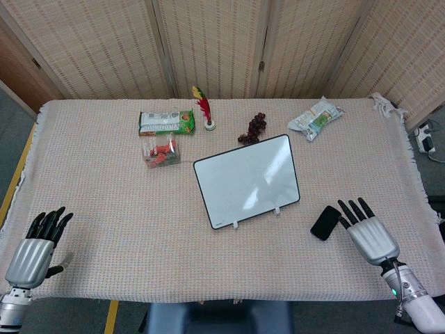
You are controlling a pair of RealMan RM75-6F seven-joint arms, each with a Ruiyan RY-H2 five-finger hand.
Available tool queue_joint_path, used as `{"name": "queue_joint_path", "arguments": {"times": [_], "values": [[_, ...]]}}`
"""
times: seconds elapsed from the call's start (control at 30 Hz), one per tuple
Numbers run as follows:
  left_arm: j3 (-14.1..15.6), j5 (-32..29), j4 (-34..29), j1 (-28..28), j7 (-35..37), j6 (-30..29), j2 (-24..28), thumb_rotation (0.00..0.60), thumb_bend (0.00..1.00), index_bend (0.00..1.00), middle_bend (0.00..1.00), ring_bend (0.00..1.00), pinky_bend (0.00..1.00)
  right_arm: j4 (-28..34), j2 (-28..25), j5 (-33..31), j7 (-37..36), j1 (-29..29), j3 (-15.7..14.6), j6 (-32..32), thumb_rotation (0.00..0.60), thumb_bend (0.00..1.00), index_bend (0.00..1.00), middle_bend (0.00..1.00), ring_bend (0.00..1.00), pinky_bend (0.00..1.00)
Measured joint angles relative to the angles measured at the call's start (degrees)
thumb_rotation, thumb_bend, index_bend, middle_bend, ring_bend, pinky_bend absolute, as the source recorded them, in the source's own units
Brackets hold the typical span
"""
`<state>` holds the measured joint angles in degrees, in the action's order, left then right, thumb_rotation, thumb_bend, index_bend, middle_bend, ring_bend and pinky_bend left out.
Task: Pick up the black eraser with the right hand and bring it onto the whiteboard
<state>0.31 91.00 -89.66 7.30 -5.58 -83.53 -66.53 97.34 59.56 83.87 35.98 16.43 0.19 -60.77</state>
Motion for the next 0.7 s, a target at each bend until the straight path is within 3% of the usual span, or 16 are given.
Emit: {"name": "queue_joint_path", "arguments": {"times": [0.5, 0.7], "values": [[-0.16, -0.97, 0.20, 0.50, 1.64, 1.10, 0.27, 0.600, 0.35, 0.00, 0.00, 0.00, 0.00, -4.25, 6.88, -8.14, 7.00, 6.90, 0.84, 7.59, 0.600, 0.35, 0.28, 0.00, 0.00, 0.00], [-0.13, -1.08, 0.44, 0.58, 1.96, 1.22, 0.30, 0.600, 0.35, 0.00, 0.00, 0.00, 0.00, -5.74, 8.46, -9.89, 7.80, 8.27, 0.58, 8.20, 0.600, 0.35, 0.21, 0.00, 0.00, 0.00]]}}
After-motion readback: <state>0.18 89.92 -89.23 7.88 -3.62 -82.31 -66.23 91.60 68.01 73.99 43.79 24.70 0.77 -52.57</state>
